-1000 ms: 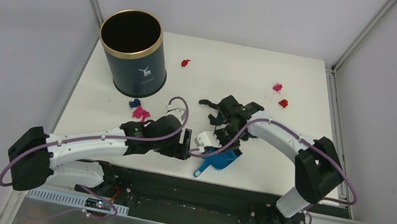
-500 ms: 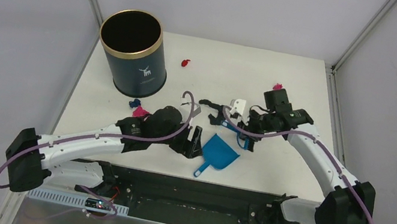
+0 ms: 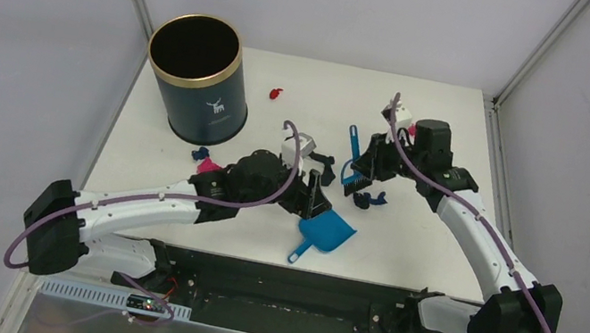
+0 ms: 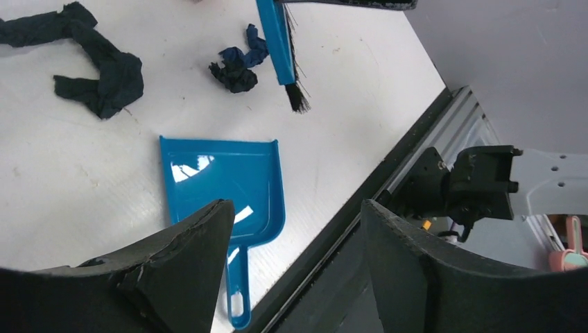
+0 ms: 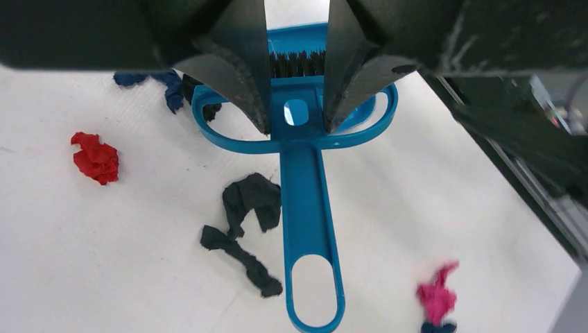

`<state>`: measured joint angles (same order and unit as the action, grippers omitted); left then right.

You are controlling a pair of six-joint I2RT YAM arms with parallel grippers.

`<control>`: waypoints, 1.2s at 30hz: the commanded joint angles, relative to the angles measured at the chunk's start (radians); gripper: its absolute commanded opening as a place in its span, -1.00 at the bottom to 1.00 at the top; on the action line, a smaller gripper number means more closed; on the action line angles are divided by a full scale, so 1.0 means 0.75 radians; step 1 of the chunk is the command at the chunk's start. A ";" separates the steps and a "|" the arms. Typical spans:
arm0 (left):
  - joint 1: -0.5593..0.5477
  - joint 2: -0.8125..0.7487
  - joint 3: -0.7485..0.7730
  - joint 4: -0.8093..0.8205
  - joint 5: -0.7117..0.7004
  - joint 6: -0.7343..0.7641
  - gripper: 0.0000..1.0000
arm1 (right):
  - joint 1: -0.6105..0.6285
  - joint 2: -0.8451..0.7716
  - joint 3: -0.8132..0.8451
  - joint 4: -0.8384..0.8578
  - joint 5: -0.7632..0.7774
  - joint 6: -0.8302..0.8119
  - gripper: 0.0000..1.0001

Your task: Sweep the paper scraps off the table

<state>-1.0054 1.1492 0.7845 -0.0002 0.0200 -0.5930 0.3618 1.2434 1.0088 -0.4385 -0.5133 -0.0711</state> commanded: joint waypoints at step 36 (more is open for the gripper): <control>0.031 0.540 0.604 0.006 -0.297 0.261 -0.79 | -0.125 -0.082 -0.154 0.384 -0.144 0.762 -1.00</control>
<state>-0.9989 1.5414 1.1851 -0.0383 -0.2146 -0.4061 0.2646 1.2240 0.9016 -0.1959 -0.5198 0.4759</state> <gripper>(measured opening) 0.199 0.314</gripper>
